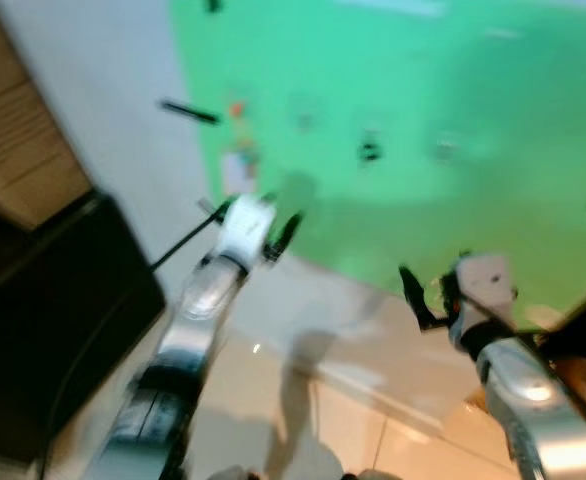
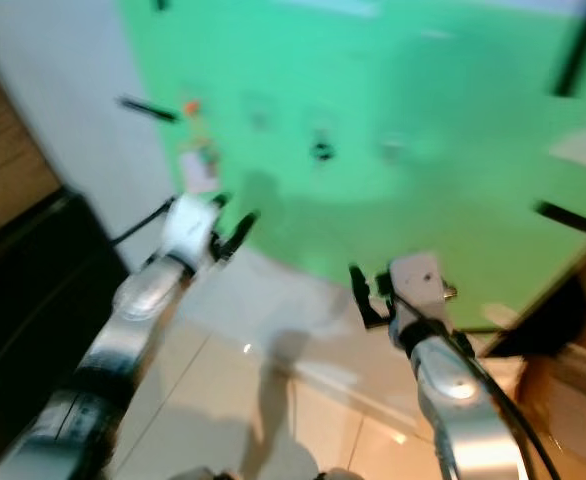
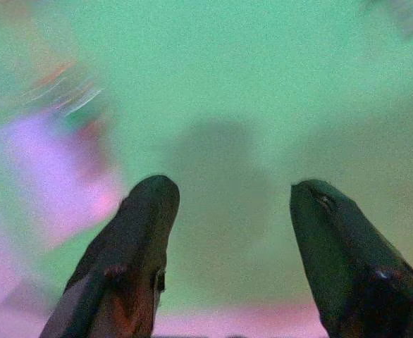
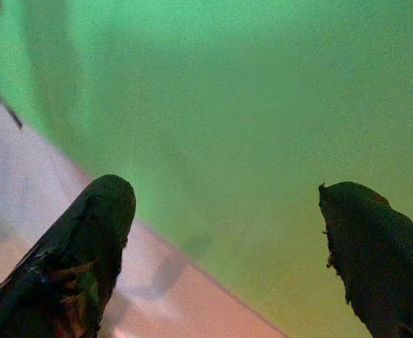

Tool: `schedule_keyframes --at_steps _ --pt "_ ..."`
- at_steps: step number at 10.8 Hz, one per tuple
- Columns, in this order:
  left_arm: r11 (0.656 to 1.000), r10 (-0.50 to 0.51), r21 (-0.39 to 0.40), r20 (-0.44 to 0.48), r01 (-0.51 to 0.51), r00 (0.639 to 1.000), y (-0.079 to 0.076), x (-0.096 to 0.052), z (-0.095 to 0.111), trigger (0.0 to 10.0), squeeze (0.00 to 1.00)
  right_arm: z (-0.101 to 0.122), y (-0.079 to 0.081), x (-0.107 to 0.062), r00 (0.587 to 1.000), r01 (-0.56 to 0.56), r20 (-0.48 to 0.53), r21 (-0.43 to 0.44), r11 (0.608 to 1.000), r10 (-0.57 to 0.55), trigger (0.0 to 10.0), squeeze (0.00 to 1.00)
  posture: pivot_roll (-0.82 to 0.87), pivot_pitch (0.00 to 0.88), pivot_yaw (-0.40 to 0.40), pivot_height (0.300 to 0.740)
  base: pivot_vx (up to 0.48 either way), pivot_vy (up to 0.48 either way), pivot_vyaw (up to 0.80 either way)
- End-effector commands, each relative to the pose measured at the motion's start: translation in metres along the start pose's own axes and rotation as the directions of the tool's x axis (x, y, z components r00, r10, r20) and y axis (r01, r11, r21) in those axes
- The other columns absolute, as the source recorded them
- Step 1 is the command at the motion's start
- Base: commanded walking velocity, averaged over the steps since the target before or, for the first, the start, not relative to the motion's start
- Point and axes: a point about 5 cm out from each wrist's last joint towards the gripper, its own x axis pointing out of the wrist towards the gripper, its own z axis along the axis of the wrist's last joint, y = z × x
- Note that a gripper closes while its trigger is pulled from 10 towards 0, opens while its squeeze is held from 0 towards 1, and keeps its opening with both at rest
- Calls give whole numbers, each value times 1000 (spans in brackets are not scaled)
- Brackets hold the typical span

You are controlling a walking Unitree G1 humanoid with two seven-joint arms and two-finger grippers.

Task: Hang keys on a hook

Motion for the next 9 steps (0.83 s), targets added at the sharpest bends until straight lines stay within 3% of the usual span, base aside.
schedule_keyframes --at_steps 1,3,5,7,8,9 --pt "999 42 30 19 -43 999 4 -22 8 10000 753 -9 8 4 1000 -3 -8 12 1000 3 10000 0 -44 0 29 740 0 0 800" --pt "989 145 39 -22 -144 989 11 -50 -8 10000 682 -16 18 9 999 -26 -27 53 998 28 10000 0 -27 0 6 740 0 0 800" --pt "974 225 39 -40 -223 974 15 -60 -8 10000 675 -20 23 13 999 -36 -36 61 997 38 10000 0 -13 0 -6 740 0 0 800" --pt "974 225 31 -41 -223 974 10 -61 4 10000 671 -25 20 17 999 2 -41 151 989 5 10000 0 -14 0 2 740 0 0 800" --pt "974 226 29 -44 -225 973 9 -62 8 10000 663 -26 19 18 1000 22 -24 138 990 -19 10000 0 -18 0 14 740 0 0 800" --pt "971 239 7 -45 -239 970 11 -63 8 10000 608 -32 18 16 998 34 -65 215 976 -20 10000 0 -27 0 33 740 0 0 800"
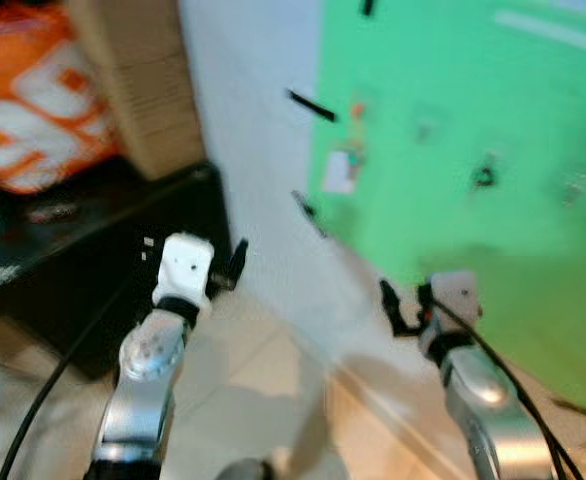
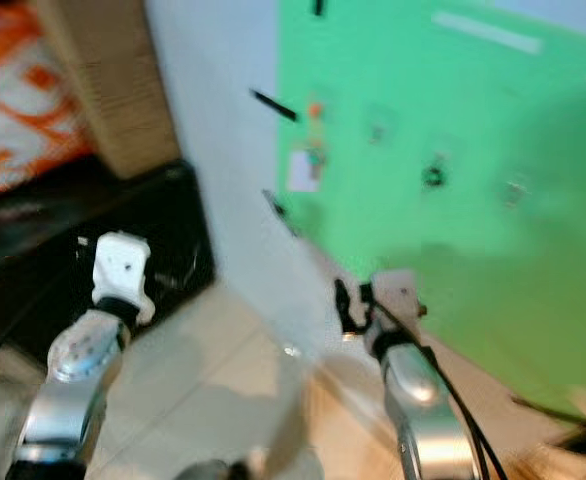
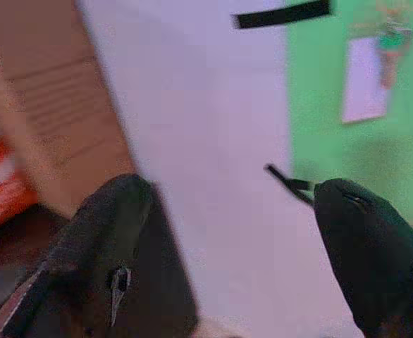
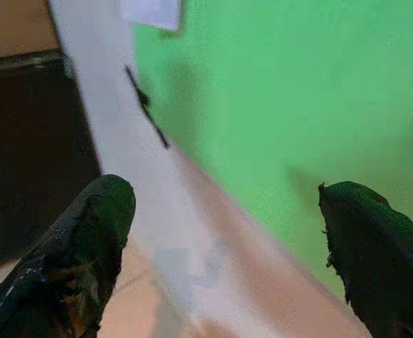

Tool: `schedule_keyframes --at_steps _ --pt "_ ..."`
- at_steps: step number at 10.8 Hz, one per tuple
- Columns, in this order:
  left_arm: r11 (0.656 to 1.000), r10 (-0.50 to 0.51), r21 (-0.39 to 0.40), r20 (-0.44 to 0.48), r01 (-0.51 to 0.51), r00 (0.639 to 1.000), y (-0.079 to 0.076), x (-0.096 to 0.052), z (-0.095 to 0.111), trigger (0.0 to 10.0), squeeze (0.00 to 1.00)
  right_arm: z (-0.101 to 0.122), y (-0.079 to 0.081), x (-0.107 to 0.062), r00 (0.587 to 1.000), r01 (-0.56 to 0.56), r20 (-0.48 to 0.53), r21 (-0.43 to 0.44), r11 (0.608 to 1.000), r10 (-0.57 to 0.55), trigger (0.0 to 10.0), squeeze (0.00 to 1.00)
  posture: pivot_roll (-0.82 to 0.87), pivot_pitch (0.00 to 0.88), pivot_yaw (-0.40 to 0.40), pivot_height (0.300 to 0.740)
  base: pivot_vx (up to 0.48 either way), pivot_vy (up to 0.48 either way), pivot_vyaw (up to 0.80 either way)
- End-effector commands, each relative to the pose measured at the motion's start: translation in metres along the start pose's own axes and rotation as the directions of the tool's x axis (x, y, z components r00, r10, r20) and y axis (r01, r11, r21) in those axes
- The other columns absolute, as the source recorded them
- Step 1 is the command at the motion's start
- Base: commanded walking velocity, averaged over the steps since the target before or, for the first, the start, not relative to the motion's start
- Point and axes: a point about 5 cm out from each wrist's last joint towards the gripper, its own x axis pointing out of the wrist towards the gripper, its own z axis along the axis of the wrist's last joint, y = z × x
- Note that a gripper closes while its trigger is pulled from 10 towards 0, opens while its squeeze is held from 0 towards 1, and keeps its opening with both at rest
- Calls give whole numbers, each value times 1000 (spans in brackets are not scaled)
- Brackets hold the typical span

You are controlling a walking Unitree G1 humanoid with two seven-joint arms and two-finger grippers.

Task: Hang keys on a hook

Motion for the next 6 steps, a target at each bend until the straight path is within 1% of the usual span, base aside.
schedule_keyframes --at_steps 1,3,4,6 --pt "1000 4 22 -17 -4 1000 2 -1 -2 10000 608 -4 -2 -1 1000 -11 -16 17 1000 12 10000 0 -34 0 38 740 0 0 800" --pt "995 -33 96 -29 36 999 -1 -1 -4 10000 616 -7 -2 -2 999 -29 -36 15 999 29 10000 0 -46 0 43 740 0 0 800" --pt "995 -41 91 -45 45 998 -3 -2 -5 10000 616 -9 -4 -2 998 -31 -59 26 999 32 10000 0 -51 0 49 740 0 0 800" --pt "996 -39 81 -49 42 998 -3 -3 -3 10000 620 -7 -4 -3 997 -46 -53 76 996 51 10000 0 -53 0 54 740 0 0 800"
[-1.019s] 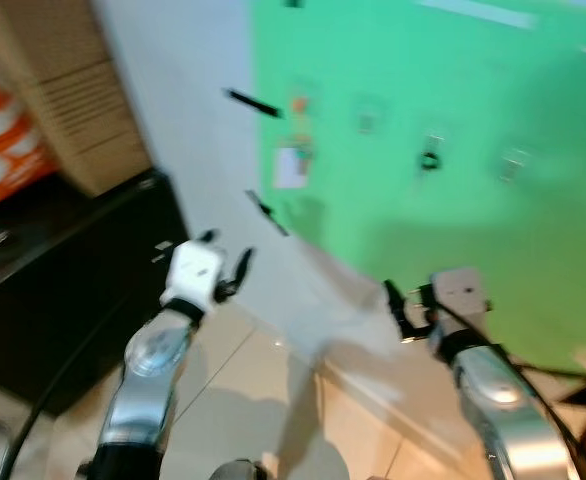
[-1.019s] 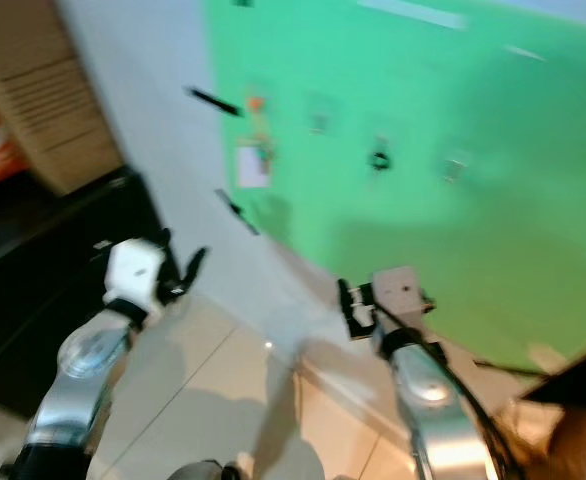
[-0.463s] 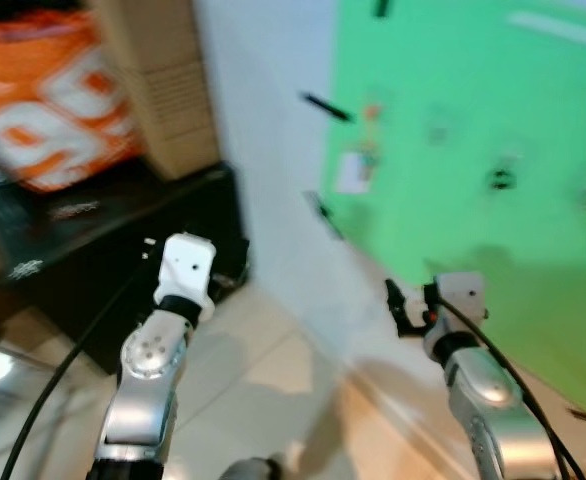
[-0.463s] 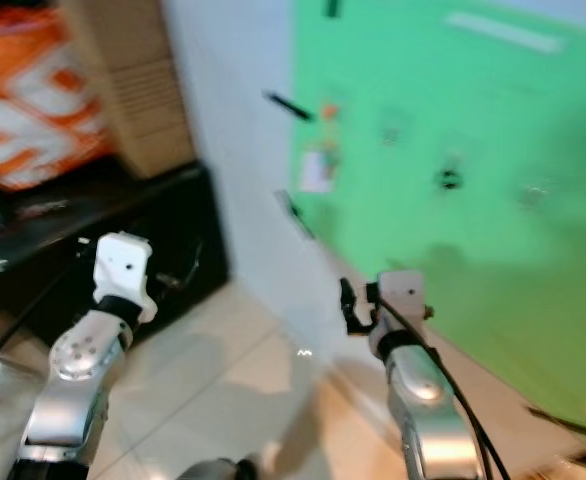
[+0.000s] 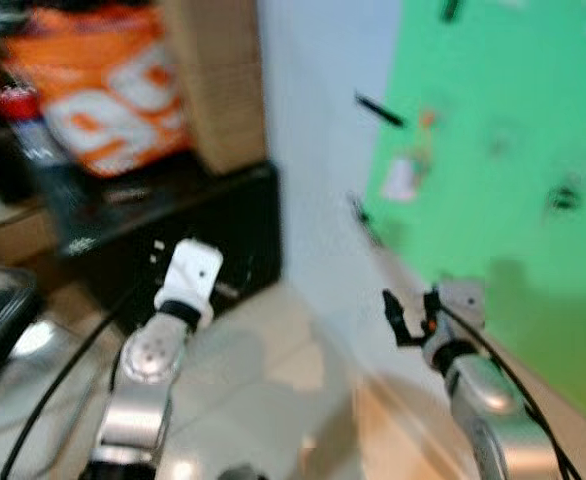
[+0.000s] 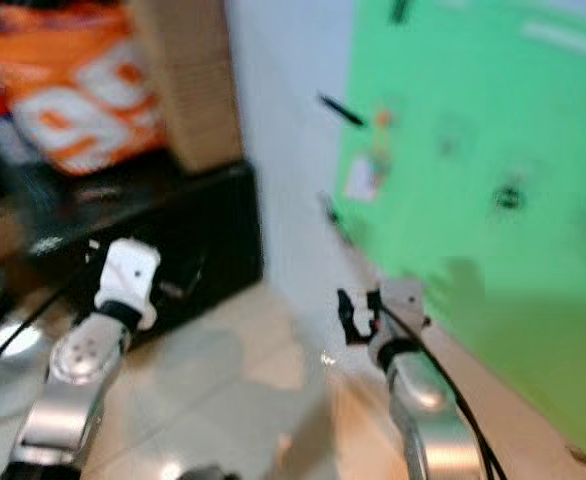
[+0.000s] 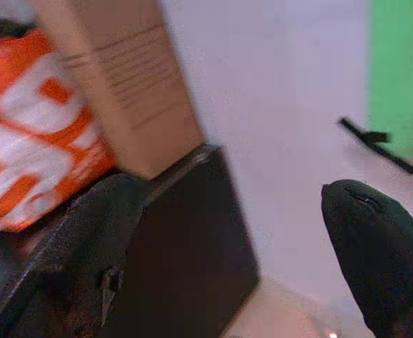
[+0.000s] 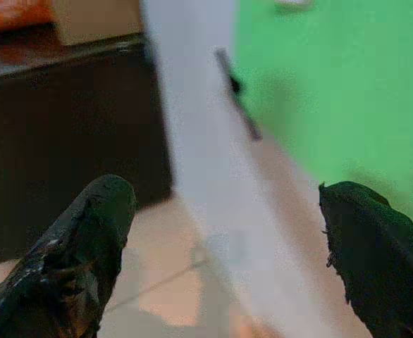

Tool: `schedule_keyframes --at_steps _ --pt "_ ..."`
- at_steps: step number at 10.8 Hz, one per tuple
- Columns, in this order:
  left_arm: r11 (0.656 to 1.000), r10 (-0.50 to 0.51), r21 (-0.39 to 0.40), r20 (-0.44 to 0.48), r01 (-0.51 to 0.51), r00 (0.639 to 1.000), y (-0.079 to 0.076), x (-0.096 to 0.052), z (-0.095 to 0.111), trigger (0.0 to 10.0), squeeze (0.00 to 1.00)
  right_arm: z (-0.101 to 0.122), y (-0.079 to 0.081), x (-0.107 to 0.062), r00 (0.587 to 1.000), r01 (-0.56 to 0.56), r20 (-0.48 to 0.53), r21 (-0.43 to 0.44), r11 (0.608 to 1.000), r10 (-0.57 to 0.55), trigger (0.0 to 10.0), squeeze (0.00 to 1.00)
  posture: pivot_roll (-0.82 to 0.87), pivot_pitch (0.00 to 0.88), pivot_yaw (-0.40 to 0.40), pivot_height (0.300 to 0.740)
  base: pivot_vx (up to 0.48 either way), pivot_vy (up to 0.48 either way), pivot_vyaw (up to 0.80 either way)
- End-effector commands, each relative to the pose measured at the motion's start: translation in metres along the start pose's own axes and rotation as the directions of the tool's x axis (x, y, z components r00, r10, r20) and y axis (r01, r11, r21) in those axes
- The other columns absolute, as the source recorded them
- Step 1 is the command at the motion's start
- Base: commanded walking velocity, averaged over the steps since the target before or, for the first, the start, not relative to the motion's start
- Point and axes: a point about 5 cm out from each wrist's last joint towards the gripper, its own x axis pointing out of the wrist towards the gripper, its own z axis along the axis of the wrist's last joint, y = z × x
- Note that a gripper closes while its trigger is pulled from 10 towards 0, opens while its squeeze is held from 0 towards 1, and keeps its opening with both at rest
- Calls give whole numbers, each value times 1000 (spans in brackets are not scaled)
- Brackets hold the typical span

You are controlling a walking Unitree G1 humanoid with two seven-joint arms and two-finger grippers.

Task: Hang keys on a hook

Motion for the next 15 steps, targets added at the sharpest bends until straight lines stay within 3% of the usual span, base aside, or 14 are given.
schedule_keyframes --at_steps 1,4,9,10,13,14,15 --pt "1000 -2 4 2 2 1000 1 0 3 10000 620 3 -1 0 1000 -10 5 15 1000 10 10000 0 -53 0 54 740 0 0 800" --pt "1000 6 -16 2 -6 1000 6 -4 4 10000 643 5 3 3 1000 -11 15 -4 1000 11 10000 0 -40 0 61 740 0 0 698" --pt "999 18 -30 -7 -18 1000 9 -4 4 10000 639 8 6 0 999 -19 37 -14 1000 19 10000 0 -34 0 68 740 234 0 0" --pt "999 22 -31 -12 -23 1000 11 -6 4 10000 639 10 5 0 998 -12 56 -78 997 16 10000 0 -24 0 58 740 292 0 0" --pt "998 50 -26 -26 -51 998 16 -12 1 10000 643 23 9 4 987 -18 159 -3 1000 18 10000 0 -10 0 43 740 294 0 0" --pt "998 52 -27 -24 -53 998 16 -13 1 10000 639 23 7 7 985 20 169 -55 998 -11 10000 0 -8 0 39 740 289 0 0" --pt "998 56 -29 -22 -56 998 17 -13 2 10000 639 22 15 6 979 -139 156 26 990 133 10000 0 -9 0 33 740 292 0 0"
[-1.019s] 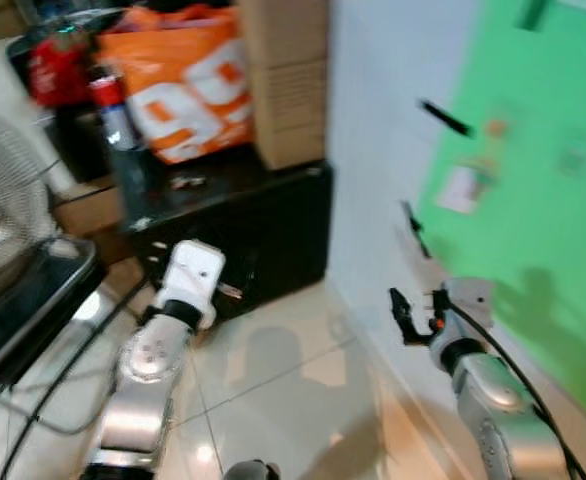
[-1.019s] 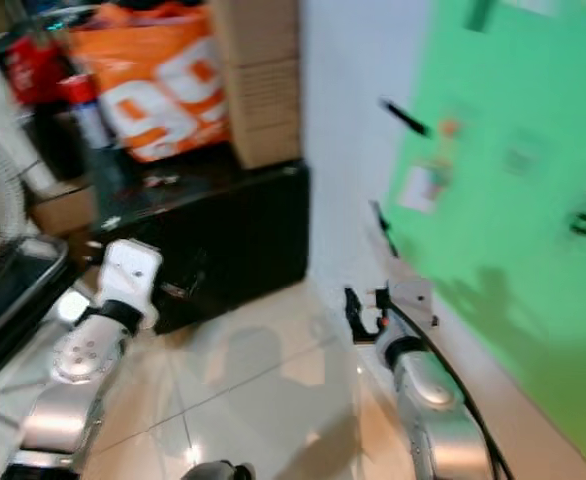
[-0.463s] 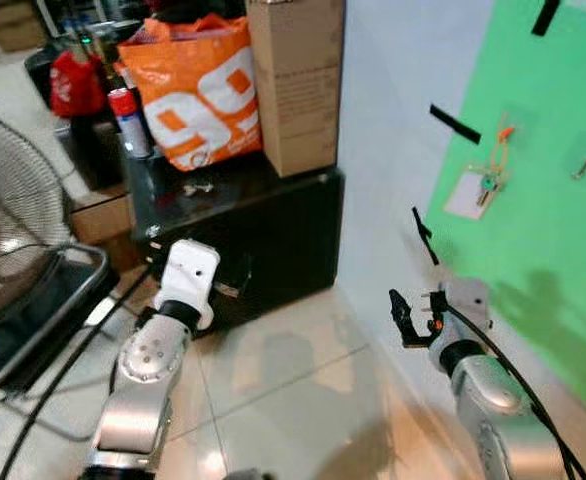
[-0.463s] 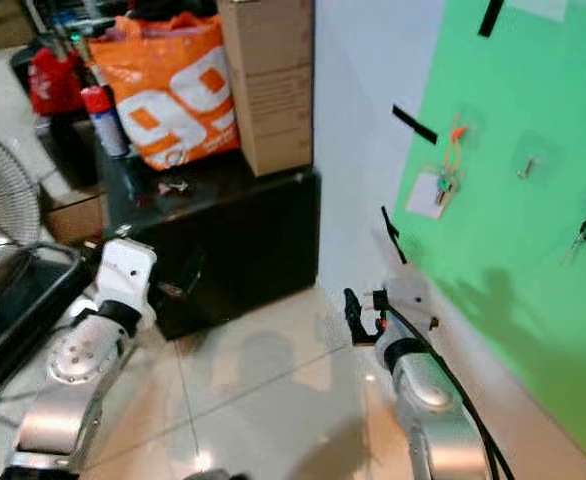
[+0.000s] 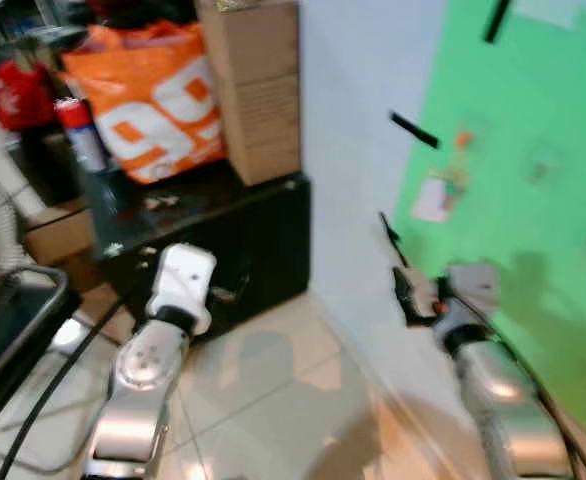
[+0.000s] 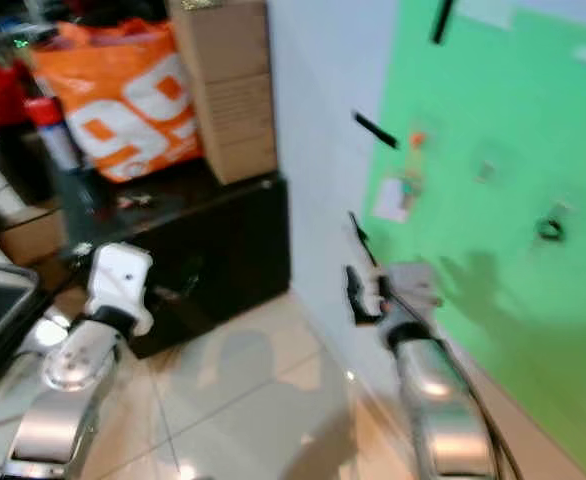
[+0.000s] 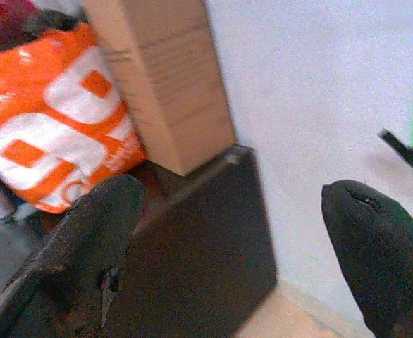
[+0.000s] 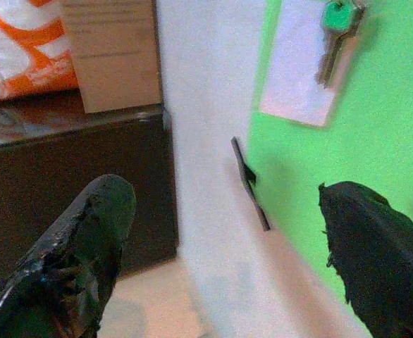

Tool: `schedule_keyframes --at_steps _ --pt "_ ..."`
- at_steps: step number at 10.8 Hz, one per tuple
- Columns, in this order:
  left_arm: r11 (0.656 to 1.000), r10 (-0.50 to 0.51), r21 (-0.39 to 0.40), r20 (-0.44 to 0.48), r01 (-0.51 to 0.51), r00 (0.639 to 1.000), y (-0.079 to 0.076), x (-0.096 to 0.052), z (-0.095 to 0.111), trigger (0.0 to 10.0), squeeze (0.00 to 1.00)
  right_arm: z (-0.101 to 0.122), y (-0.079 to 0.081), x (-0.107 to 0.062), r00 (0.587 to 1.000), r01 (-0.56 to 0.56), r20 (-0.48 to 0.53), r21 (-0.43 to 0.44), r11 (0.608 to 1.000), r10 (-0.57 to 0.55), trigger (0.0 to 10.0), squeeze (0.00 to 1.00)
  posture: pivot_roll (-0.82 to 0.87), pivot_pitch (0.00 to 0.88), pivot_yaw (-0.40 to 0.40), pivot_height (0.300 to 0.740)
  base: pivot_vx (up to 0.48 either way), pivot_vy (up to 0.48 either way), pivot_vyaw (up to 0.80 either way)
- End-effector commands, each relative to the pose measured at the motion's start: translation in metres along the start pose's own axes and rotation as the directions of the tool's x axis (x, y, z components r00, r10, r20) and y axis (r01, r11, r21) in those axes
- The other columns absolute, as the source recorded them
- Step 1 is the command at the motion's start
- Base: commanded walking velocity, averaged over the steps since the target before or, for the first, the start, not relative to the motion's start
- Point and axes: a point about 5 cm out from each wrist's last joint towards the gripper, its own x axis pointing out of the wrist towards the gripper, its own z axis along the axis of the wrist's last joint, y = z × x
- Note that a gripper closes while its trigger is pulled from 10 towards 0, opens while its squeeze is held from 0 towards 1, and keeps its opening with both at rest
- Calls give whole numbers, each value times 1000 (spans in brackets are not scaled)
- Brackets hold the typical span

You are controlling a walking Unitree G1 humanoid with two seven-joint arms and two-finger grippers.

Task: Hang keys on a hook

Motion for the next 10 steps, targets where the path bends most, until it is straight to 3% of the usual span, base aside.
schedule_keyframes --at_steps 1,3,7,10 --pt "999 41 22 -7 -41 999 13 -3 0 10000 643 4 18 2 995 -94 28 85 992 92 10000 0 -6 0 27 740 292 0 0" --pt "999 45 19 1 -45 999 12 -2 3 10000 655 -3 22 3 994 -107 6 39 993 107 10000 0 0 0 21 740 302 0 800" --pt "999 34 21 -1 -34 999 11 0 3 10000 651 -6 23 5 995 -98 -10 50 994 99 10000 0 -3 0 27 740 301 0 800" --pt "1000 23 15 -11 -23 1000 9 0 3 10000 651 -6 15 7 999 -36 -35 73 997 39 10000 0 -10 0 28 740 308 0 196"
